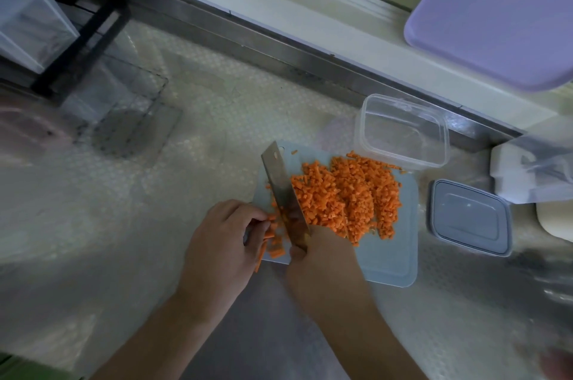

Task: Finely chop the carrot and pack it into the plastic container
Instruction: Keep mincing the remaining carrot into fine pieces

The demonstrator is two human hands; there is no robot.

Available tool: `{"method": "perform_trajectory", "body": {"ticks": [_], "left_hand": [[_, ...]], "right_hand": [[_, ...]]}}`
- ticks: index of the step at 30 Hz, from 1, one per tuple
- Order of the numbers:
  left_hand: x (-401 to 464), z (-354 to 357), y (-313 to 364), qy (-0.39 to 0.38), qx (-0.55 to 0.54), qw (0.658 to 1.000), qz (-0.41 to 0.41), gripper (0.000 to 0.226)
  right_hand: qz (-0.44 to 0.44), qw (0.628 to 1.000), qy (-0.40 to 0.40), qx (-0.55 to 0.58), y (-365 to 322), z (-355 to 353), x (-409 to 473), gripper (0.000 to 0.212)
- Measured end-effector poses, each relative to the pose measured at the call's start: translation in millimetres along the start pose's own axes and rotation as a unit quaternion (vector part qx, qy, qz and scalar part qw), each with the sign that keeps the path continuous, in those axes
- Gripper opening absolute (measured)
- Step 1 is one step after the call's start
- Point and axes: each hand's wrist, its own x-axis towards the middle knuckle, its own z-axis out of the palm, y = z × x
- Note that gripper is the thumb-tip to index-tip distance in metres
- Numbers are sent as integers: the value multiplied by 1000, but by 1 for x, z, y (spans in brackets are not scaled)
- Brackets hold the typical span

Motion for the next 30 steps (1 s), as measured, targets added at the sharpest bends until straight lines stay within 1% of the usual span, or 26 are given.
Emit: {"method": "perform_trajectory", "body": {"ticks": [3, 7, 9, 12, 13, 16, 18, 21, 25, 28, 30], "left_hand": [[-1, 0, -2, 7, 8, 1000, 4, 3], [-3, 1, -1, 5, 12, 1000, 10, 4], [-3, 1, -1, 4, 9, 1000, 12, 5], [-2, 1, -2, 0, 7, 1000, 14, 5], [-1, 1, -2, -1, 5, 1000, 16, 6], [1, 0, 0, 0, 3, 1000, 15, 7], [4, 0, 1, 2, -1, 1000, 10, 7], [7, -1, 2, -2, -8, 1000, 6, 8], [6, -5, 1, -14, -12, 1000, 12, 9], [5, -6, -2, -17, -27, 999, 13, 7], [4, -7, -2, -14, -27, 999, 11, 8]], "right_hand": [[-6, 1000, -10, -12, 5, -4, -7, 29], [6, 999, -27, -17, 5, 2, -9, 33], [14, 999, -34, -14, 5, 5, -8, 30], [23, 998, -52, -19, 3, 9, -4, 12], [22, 998, -57, -27, 2, 9, -2, 10], [18, 997, -58, -46, -2, 10, 6, 21], [13, 997, -51, -48, -5, 9, 9, 20], [-3, 999, -29, -21, -5, 6, 10, 20], [-7, 1000, 11, 4, 3, -1, 4, 10], [-11, 1000, 2, -7, 10, 1, -3, 16], [-12, 1000, -9, 1, 11, 5, -7, 12]]}}
